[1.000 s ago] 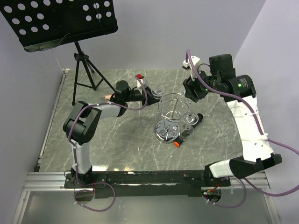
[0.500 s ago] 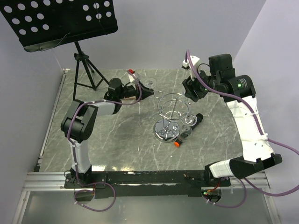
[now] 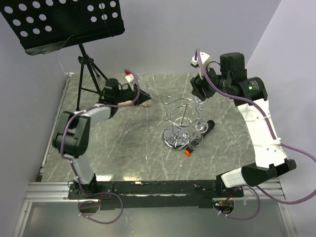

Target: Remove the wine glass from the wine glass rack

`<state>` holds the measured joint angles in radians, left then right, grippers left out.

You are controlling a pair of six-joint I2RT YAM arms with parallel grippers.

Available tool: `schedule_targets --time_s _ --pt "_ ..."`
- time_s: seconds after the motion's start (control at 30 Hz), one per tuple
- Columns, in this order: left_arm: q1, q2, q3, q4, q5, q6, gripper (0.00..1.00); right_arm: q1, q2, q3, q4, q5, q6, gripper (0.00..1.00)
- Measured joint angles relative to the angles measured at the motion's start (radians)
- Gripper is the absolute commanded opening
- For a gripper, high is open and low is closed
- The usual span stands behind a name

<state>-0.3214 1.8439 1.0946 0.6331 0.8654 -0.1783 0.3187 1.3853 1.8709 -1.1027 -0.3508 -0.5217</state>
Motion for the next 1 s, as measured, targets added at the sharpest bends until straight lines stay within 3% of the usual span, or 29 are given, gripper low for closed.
schedule_targets --time_s 0.13,0.3,0.43,0.57,0.73,0.93,1.0 --pt "0.07 -0.119 0.058 -0.273 -0.007 0.039 0.01 0.0 0.01 0.003 0.101 -0.021 0.004 0.64" --pt "0.077 -0.218 0.185 -0.543 -0.019 0.043 0.01 0.023 -0.029 -0.073 0.298 -0.027 0.005 0.68" --pt "0.084 -0.307 0.193 -0.69 -0.003 -0.015 0.01 0.097 -0.089 -0.209 0.454 -0.001 -0.022 0.68" --pt "0.114 -0.3 0.229 -0.809 0.092 -0.147 0.01 0.2 -0.136 -0.329 0.566 0.026 -0.077 0.7" --pt "0.149 -0.18 0.269 -0.856 0.283 -0.384 0.01 0.339 -0.208 -0.484 0.653 0.074 -0.182 0.75" --pt "0.201 -0.157 0.005 -0.572 0.375 -0.888 0.01 0.492 -0.264 -0.623 0.692 0.097 -0.358 0.92" --pt "0.22 -0.147 -0.031 -0.548 0.379 -0.998 0.01 0.54 -0.278 -0.669 0.692 0.105 -0.428 0.95"
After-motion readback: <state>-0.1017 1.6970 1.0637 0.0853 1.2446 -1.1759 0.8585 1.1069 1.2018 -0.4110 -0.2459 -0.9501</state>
